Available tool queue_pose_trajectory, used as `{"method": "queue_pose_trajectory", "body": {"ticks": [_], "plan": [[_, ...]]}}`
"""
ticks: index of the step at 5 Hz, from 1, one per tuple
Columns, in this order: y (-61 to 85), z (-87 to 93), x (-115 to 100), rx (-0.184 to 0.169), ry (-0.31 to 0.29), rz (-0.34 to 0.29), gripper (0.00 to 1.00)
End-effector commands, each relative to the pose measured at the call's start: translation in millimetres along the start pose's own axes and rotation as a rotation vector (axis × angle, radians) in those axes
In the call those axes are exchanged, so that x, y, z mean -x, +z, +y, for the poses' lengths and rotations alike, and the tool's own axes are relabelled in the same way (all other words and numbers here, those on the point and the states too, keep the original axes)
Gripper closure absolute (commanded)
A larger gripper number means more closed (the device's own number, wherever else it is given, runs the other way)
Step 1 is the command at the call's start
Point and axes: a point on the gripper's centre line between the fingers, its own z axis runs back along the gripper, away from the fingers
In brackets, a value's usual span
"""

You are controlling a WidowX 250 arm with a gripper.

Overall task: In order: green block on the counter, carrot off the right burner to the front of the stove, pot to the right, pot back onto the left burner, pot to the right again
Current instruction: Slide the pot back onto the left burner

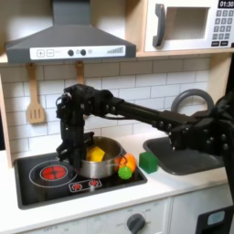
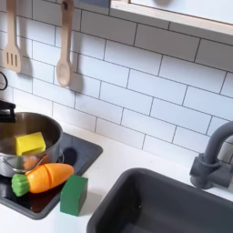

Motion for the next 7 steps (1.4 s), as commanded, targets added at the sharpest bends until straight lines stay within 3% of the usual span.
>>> {"method": "queue_pose_trajectory", "body": {"ticks": [1,7], "plan": [[4.3,6.0,-6,0.005,0.034,-0.016,1.00],[8.8,49.6,-21,-0.013,0.166,-0.040,1.00]]}}
